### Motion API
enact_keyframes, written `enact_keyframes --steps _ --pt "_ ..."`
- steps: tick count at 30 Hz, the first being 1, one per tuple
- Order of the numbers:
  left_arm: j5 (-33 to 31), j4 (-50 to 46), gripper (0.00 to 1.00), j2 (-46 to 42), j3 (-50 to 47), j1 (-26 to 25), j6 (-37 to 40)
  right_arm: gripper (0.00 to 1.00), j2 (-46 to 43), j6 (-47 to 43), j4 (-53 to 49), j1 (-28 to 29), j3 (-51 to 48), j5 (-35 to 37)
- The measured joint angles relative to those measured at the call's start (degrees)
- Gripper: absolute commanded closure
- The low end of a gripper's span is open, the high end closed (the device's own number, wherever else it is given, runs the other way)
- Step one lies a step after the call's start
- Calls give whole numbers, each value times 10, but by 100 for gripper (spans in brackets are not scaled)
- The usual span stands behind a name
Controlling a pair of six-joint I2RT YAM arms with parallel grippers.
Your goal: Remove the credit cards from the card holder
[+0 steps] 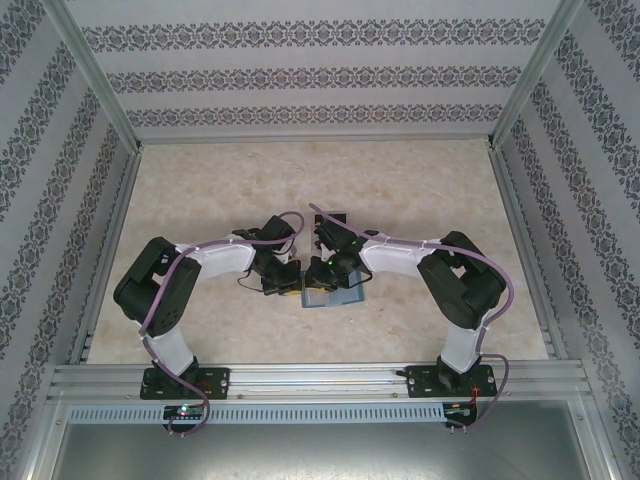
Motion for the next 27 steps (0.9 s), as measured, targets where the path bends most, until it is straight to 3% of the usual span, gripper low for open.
enact_keyframes --steps 27 --pt "1 2 100 0 -1 0 0 63 11 -54 -211 31 101 162"
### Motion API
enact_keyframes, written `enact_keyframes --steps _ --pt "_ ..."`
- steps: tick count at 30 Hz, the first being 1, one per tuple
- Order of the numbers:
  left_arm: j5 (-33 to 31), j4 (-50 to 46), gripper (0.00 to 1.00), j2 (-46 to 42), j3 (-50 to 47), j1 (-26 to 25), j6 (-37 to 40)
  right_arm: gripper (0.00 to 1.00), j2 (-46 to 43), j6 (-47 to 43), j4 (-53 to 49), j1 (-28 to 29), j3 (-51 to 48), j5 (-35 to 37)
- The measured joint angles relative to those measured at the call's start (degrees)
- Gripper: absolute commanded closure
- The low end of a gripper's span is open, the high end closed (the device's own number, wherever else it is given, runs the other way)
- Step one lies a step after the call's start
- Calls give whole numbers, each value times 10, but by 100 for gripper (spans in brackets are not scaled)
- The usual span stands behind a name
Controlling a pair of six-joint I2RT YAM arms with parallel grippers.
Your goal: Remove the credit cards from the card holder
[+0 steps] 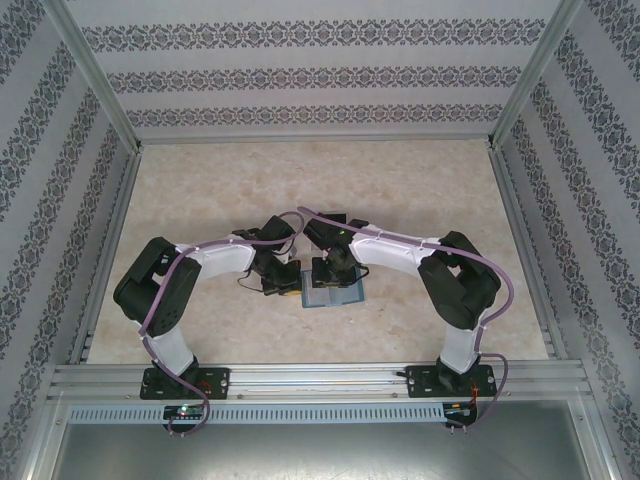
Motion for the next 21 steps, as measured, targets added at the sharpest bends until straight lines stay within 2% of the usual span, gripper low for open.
enact_keyframes --steps 7,21 --pt "2 0 100 0 0 0 0 65 9 -6 -11 6 5 12" --pt "15 11 100 0 0 0 -5 96 14 -10 -15 6 5 17"
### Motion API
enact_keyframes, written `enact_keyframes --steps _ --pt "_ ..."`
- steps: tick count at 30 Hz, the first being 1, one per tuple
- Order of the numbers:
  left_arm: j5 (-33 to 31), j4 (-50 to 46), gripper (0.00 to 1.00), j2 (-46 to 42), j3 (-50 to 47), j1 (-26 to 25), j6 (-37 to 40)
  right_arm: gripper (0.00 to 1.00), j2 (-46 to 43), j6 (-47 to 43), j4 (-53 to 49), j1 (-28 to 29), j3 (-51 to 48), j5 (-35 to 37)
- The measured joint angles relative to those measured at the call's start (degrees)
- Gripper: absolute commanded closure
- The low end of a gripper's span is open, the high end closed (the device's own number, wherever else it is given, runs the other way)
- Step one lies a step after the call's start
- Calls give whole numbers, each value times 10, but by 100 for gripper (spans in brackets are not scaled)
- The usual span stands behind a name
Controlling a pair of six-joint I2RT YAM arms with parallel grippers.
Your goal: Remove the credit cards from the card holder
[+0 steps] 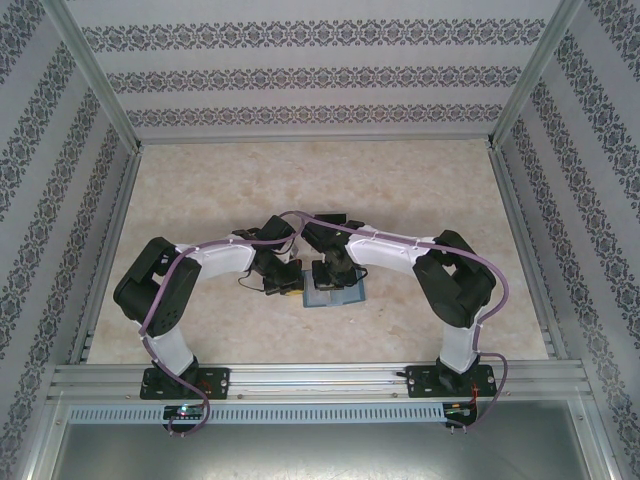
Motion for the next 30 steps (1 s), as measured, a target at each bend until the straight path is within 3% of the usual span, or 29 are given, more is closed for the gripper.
enact_keyframes --steps 3,30 --pt "3 0 100 0 0 0 -3 100 -1 -1 0 0 0 1" --pt "-6 6 100 -9 12 0 -26 100 -66 8 109 -39 -110 -56"
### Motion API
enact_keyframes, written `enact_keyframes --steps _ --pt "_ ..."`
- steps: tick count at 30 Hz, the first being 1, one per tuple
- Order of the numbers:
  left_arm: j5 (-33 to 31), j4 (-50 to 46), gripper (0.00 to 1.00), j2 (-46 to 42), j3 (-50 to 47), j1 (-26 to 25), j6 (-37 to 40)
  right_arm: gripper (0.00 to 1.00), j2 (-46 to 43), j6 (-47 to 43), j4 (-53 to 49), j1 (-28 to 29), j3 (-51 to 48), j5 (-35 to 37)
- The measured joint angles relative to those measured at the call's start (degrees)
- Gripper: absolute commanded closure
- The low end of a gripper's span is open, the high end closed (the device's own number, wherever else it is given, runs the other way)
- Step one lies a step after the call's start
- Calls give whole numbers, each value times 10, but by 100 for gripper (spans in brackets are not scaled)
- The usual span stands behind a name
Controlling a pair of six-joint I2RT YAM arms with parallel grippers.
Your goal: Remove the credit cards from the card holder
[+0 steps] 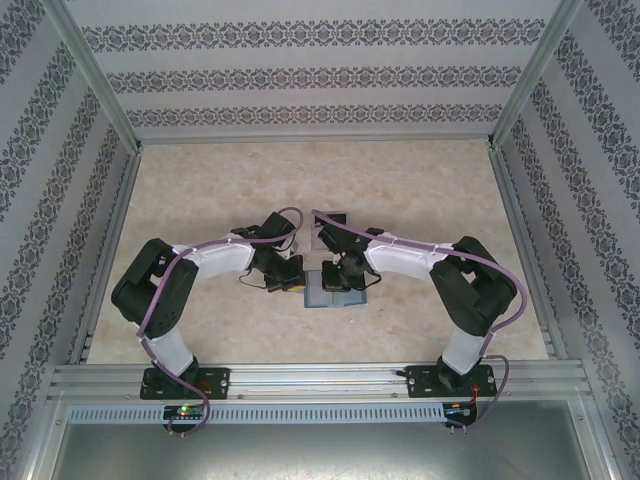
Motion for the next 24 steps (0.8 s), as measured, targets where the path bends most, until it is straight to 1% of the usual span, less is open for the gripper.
enact_keyframes --steps 13,24 --pt "-6 -13 100 2 27 -4 -2 100 -9 0 38 -19 -29 -28" --pt "-6 -16 100 35 55 -11 -2 100 -9 -1 48 -23 -36 -36"
